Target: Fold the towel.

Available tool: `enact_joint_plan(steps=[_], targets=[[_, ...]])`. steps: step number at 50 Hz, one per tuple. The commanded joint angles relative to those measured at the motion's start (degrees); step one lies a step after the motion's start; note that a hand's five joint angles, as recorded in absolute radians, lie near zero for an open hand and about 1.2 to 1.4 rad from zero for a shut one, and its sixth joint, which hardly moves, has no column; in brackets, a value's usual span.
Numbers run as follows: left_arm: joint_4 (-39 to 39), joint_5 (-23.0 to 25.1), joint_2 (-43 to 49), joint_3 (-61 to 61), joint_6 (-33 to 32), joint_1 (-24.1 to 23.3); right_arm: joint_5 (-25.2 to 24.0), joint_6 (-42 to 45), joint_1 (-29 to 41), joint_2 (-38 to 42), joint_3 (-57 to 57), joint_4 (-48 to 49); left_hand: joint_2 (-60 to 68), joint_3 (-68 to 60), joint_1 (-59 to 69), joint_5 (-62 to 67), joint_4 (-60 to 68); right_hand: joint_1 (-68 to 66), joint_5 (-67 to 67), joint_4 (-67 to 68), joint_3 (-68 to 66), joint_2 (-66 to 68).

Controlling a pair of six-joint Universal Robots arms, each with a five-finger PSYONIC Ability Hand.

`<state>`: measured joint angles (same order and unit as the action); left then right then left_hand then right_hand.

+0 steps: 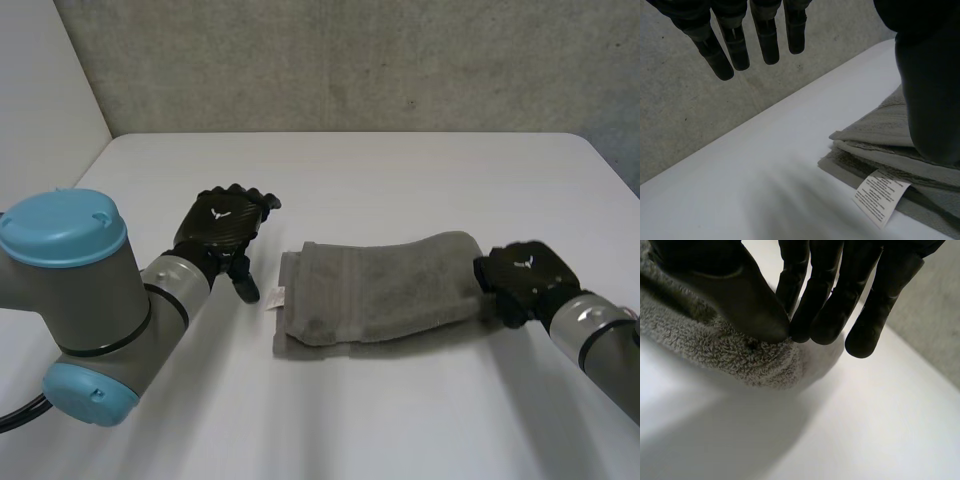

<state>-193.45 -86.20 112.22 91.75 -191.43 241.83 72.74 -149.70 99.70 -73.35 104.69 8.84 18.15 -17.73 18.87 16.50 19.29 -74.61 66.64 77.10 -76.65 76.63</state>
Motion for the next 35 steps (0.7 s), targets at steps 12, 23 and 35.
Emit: enact_joint_plan(steps=[12, 23, 35], targets=[[0.0, -0.3, -4.9, -0.4, 0.9, 2.9, 1.0, 15.4, 33.6, 11.5, -23.6, -0.1, -4.4, 4.0, -5.1, -12.8, -5.5, -5.4, 3.4, 2.9, -3.4, 3.4], [-0.4, -0.5, -8.2, 0.5, 5.5, 4.5, 2.2, 12.7, 38.6, 21.8, -30.0, -0.5, -4.4, 4.0, -5.1, -12.8, -5.5, -5.4, 3.4, 2.9, -3.4, 3.4], [-4.9, -3.4, -7.1, -0.4, 6.9, 3.4, 2.7, -12.5, 29.6, 7.1, -21.1, -0.4, -4.6, 4.2, -5.3, -12.9, -5.7, 55.4, -57.5, -57.9, 57.5, -57.5]])
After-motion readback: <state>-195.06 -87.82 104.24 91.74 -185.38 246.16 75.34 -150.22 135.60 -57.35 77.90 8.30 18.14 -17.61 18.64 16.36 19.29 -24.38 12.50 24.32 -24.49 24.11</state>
